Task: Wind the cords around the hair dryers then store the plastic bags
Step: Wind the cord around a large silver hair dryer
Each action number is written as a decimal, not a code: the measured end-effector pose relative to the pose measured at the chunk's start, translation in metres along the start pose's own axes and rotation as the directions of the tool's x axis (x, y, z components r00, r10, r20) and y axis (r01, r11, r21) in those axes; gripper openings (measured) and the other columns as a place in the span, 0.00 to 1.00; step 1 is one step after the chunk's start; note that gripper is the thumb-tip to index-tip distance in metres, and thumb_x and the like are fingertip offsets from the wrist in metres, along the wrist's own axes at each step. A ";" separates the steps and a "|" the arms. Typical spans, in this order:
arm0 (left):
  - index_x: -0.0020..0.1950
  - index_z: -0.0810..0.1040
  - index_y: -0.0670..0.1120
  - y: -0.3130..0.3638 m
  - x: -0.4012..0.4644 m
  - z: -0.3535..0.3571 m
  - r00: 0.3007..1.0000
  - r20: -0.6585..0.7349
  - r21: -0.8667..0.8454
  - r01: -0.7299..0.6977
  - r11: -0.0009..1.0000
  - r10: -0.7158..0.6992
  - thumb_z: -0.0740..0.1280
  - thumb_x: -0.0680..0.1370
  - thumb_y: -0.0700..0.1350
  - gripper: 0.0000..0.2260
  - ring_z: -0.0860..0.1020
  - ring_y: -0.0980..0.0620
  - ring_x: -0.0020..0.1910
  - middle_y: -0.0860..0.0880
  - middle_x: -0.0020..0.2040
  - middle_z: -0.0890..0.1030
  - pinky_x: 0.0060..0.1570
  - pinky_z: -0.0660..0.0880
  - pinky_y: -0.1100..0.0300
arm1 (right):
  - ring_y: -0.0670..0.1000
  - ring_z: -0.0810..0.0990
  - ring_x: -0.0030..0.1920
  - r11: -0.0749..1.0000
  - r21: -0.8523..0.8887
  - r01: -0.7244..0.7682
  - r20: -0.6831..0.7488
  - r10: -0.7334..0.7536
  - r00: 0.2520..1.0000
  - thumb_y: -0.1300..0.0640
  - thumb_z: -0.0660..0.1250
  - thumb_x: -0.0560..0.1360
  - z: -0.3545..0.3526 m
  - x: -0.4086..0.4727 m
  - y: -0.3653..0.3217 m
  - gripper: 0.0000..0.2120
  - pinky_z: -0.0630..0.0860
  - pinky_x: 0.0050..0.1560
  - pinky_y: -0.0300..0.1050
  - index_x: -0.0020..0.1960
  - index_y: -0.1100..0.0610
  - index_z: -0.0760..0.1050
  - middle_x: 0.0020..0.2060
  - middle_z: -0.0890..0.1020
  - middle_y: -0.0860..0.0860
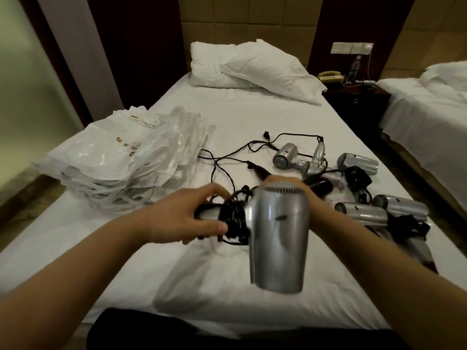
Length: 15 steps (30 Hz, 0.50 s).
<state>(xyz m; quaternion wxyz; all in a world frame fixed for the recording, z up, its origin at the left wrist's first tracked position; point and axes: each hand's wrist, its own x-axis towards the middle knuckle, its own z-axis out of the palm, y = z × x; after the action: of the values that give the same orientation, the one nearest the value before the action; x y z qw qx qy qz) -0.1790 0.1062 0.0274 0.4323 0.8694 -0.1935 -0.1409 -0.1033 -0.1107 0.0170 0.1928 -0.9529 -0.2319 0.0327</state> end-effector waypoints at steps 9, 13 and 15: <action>0.53 0.72 0.42 -0.011 0.021 0.021 0.986 -0.163 -0.726 -0.094 0.681 -0.038 0.65 0.72 0.54 0.18 0.67 0.50 0.17 0.41 0.31 0.76 0.19 0.63 0.66 | 0.44 0.78 0.50 0.633 0.732 -0.251 0.132 0.230 0.964 0.70 0.64 0.74 0.047 -0.029 0.019 0.13 0.73 0.45 0.32 0.52 0.54 0.76 0.51 0.79 0.54; 0.45 0.73 0.42 0.001 0.027 0.023 0.962 -0.223 -0.784 -0.080 0.615 -0.158 0.55 0.73 0.59 0.21 0.65 0.52 0.17 0.46 0.29 0.75 0.17 0.61 0.68 | 0.50 0.78 0.51 0.433 0.859 -0.272 0.068 0.429 0.901 0.68 0.65 0.73 0.064 -0.024 0.039 0.16 0.72 0.44 0.38 0.58 0.53 0.72 0.55 0.77 0.53; 0.45 0.73 0.42 0.007 0.027 0.024 0.966 -0.219 -0.790 -0.092 0.606 -0.139 0.55 0.71 0.60 0.22 0.65 0.53 0.17 0.46 0.29 0.75 0.17 0.61 0.68 | 0.51 0.78 0.49 0.303 0.919 -0.251 0.078 0.485 0.871 0.62 0.68 0.74 0.070 -0.021 0.043 0.16 0.72 0.47 0.41 0.60 0.56 0.71 0.53 0.79 0.55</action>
<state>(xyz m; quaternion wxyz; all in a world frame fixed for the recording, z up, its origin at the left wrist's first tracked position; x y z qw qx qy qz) -0.1665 0.0731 0.0168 0.7923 0.5999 -0.0411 -0.1032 -0.1142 -0.1313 -0.0647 0.6899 -0.7142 0.0722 0.0938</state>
